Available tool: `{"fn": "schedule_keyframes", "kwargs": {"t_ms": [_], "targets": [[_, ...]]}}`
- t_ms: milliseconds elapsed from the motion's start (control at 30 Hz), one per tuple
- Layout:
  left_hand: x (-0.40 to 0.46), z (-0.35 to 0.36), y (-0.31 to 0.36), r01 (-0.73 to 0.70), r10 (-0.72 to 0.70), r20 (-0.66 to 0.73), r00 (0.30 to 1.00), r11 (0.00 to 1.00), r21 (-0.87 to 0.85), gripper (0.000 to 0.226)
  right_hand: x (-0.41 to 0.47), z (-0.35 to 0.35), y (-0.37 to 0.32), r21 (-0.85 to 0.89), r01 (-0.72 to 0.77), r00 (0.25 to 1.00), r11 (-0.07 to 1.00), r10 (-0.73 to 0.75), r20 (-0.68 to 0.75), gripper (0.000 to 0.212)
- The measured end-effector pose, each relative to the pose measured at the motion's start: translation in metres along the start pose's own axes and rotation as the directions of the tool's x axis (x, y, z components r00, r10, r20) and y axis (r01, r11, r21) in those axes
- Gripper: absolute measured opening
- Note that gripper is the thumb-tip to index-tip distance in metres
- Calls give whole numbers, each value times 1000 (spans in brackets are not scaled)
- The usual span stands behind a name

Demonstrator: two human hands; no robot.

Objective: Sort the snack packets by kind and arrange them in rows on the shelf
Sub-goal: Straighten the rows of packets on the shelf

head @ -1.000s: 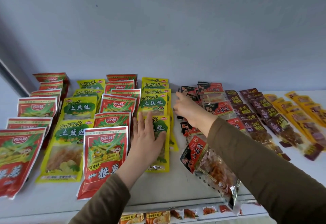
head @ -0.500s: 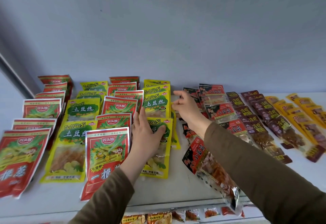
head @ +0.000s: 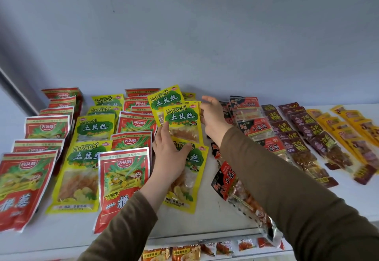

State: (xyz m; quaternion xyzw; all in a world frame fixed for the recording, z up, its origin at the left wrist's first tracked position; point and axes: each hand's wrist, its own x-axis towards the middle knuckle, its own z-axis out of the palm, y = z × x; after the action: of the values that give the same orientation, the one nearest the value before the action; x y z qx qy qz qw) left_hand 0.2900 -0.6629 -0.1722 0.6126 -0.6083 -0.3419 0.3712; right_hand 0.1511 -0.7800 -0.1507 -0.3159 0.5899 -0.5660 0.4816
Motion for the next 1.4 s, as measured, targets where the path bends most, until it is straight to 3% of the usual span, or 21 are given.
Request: {"fn": "schedule_keyframes", "kwargs": {"t_ms": [67,200,400,467,567,700,833,933,1067,1200,1400], "targets": [[3,0,0,24,-24,11,1000,999,-27,90,7,-1,5,32,-64,997,997,62,51,21],[12,1,2,74,-77,-17,997,991,-113,91,-3,-6,2,76,-81,989,994,71,133,42],[34,-1,3,151,-184,-105,977,953,-261,120,-6,-13,6,20,6,983,1000,-9,182,38],[56,5,-20,186,-230,-102,968,927,-325,118,-6,-17,3,40,29,977,999,-37,211,40],[48,-10,7,173,-227,-88,970,897,-406,97,-7,-21,1,43,67,973,997,-75,220,39],[46,-16,23,116,-181,-116,977,898,-424,36,-7,-20,0,36,68,976,997,-74,204,35],[47,-8,1,87,-120,-88,989,945,-314,17,-6,-13,-1,141,-6,981,990,-21,192,31],[37,-7,5,61,-74,-61,995,980,-187,10,-5,-9,2,145,19,980,989,-47,191,23],[35,-7,8,61,-66,-60,996,994,-89,21,-5,-8,5,142,33,986,989,-55,159,21],[35,-7,7,122,-124,-10,992,987,-109,39,-7,-9,6,153,65,983,986,-89,157,28],[37,-5,5,131,-132,4,991,981,-146,48,-5,-9,9,121,33,978,992,-57,201,26]]}}
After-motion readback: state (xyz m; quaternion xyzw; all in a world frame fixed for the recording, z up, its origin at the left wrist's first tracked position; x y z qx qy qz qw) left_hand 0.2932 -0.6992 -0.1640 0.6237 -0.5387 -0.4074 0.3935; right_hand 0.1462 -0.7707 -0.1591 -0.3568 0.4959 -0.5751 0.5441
